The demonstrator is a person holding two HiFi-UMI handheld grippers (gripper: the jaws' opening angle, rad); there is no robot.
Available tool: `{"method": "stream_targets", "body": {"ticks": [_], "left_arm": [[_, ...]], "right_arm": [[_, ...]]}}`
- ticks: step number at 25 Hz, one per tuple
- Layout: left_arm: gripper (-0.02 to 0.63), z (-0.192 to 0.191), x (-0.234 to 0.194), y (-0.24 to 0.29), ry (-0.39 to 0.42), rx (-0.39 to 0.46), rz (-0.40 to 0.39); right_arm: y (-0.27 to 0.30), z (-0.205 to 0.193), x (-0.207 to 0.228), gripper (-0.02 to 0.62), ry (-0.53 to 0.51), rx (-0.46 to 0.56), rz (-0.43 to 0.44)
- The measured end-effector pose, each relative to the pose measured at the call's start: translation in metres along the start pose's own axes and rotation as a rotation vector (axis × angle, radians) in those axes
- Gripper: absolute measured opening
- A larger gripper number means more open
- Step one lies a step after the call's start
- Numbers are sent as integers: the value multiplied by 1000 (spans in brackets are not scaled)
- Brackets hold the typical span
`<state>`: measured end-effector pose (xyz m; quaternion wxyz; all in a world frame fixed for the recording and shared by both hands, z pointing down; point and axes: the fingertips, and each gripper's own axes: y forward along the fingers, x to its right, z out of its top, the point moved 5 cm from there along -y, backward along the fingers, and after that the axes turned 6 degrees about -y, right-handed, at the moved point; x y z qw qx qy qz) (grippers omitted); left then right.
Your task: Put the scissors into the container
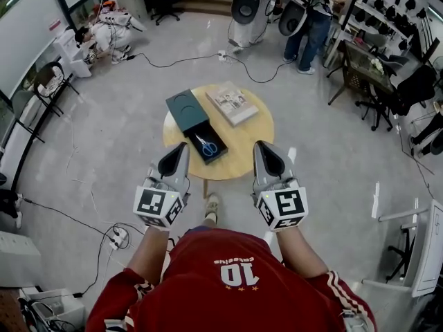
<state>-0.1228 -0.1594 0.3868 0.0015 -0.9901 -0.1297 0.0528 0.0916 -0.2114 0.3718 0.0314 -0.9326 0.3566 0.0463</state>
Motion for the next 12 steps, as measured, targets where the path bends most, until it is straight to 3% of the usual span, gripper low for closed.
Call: {"method": "stream_targets", "body": {"ticks": [12], "left_arm": [[2,2,0,-8,-10,11,8]], "right_arm": [[-7,-2,-1,-11,7,-7,-34]]}}
